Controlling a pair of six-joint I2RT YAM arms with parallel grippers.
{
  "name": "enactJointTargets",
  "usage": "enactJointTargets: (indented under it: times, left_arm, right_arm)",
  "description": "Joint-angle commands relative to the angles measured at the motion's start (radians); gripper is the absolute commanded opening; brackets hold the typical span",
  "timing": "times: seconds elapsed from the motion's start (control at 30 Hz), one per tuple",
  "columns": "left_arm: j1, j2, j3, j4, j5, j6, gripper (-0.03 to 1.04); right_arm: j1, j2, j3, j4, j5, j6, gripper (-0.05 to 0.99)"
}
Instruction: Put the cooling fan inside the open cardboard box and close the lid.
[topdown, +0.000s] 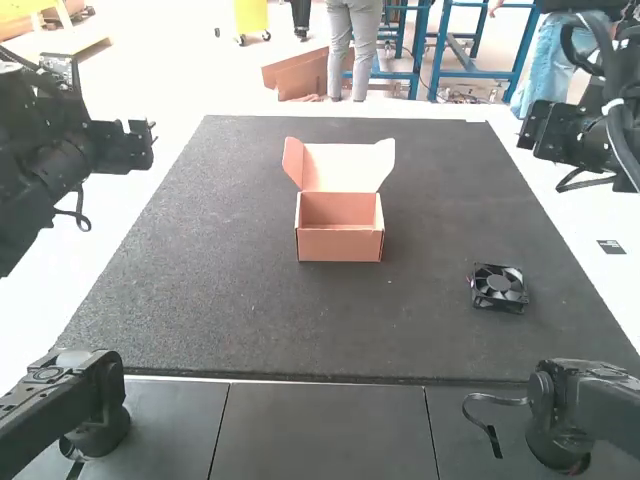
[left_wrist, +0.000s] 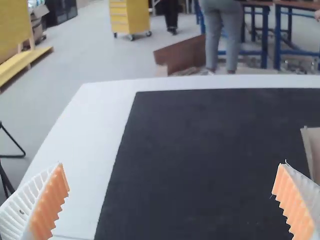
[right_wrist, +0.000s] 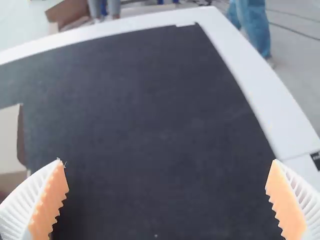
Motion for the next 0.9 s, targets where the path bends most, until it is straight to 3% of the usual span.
enactJointTargets:
  times: [0.0, 0.1, 0.23, 0.4, 0.7, 0.87]
  left_arm:
    - [0.007, 0.084, 0.141, -0.104, -0.015, -0.012, 0.97]
    - [0.002, 0.145, 0.225, -0.225, -0.012, -0.010, 0.97]
    - [-0.001, 0.173, 0.243, -0.251, -0.010, -0.010, 0.97]
    - [-0.002, 0.219, 0.233, -0.331, -0.010, -0.009, 0.97]
    - [-0.021, 0.248, 0.224, -0.334, -0.010, 0.010, 0.97]
    - [-0.056, 0.263, 0.233, -0.348, -0.009, 0.008, 0.97]
  right_arm:
    - [-0.016, 0.081, 0.087, -0.096, -0.011, 0.010, 0.91]
    - [-0.020, 0.115, 0.117, -0.171, 0.014, 0.005, 0.90]
    - [-0.042, 0.143, 0.133, -0.222, 0.012, -0.001, 0.90]
    - [-0.088, 0.201, 0.110, -0.338, 0.022, -0.079, 0.90]
    - [-0.220, 0.276, -0.008, -0.354, -0.017, -0.393, 0.90]
    - [-0.266, 0.351, -0.038, -0.328, -0.034, -0.456, 0.90]
